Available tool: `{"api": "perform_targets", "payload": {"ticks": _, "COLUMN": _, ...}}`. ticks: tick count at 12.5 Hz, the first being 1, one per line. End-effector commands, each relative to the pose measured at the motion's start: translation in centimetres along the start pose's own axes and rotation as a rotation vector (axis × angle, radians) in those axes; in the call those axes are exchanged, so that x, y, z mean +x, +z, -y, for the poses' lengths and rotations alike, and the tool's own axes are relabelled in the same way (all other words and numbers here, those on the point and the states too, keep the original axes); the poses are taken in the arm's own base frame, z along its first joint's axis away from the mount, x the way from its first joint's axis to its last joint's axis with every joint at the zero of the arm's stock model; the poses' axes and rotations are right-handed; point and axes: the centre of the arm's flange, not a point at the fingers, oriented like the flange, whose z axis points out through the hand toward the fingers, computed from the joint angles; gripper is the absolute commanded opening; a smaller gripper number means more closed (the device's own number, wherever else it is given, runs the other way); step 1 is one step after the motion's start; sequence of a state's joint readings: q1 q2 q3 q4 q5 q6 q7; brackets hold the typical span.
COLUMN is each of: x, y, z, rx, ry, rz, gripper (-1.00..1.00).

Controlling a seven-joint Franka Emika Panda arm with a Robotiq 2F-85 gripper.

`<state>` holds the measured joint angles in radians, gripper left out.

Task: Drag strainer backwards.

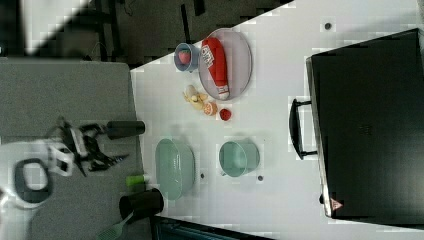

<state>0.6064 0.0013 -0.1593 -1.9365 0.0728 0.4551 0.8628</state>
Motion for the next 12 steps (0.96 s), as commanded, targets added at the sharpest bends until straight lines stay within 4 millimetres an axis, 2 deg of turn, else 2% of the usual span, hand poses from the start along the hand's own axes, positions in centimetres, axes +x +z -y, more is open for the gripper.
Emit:
{"api": "perform_targets", "payload": {"ticks": 1, "x": 13.9, "y": -4.0, "z": -1.1, "rx": -0.039, "ry": -0.189, "rz": -0.001, "gripper": 1.00}}
{"api": "perform_targets", "payload": {"ticks": 3, "x": 19.2, "y": -7.7, "z": -2.4, "rx": -0.027, "ry": -0.266, "rz": 0.005, "gripper": 1.00}}
{"api": "perform_targets", "payload": {"ticks": 6, "x": 24.1, "y": -10.9, "z": -4.1, "rx": -0.078, "ry": -0.339, "rz": -0.051, "gripper": 1.00}}
{"api": "perform_targets", "payload": {"ticks": 8, "x": 24.9, "y": -11.1, "z": -4.3, "rx": -0.086, "ry": -0.343, "rz": -0.068, "gripper": 1.00}}
{"api": "perform_targets", "payload": {"ticks": 12, "x": 25.0, "y": -10.7, "z": -3.8, "rx": -0.084, "ry": -0.355, "rz": -0.082, "gripper": 1.00}}
